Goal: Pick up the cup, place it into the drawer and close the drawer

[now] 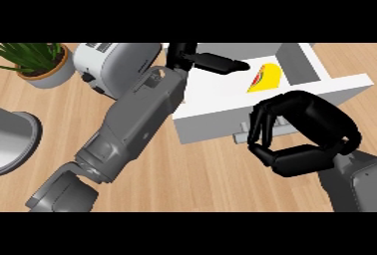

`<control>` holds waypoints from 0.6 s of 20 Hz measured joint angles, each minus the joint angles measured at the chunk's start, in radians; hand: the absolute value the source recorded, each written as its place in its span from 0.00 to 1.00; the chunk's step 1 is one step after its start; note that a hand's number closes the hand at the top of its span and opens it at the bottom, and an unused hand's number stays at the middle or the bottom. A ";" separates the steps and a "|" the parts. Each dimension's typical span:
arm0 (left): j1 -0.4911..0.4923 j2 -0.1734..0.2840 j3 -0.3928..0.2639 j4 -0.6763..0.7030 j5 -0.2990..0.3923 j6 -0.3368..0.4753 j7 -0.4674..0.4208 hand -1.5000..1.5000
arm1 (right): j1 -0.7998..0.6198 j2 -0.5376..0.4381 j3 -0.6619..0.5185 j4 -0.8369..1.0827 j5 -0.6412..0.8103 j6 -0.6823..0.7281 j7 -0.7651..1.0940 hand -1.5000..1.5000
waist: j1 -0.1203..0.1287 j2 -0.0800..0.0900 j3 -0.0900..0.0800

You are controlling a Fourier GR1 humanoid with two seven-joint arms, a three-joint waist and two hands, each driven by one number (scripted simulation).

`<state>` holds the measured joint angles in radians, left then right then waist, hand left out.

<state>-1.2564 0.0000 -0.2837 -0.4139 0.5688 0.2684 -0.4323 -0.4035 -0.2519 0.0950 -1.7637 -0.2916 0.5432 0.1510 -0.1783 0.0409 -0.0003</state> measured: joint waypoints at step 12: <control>0.024 0.000 0.024 0.017 0.089 0.027 -0.097 0.00 | 0.112 -0.130 0.148 0.012 0.430 -0.003 -0.027 0.00 | 0.117 -0.025 0.001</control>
<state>-1.2325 0.0002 -0.2600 -0.3969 0.6578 0.2958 -0.5292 -0.2911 -0.3822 0.2427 -1.7514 0.1381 0.5400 0.1241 -0.0611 0.0154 0.0008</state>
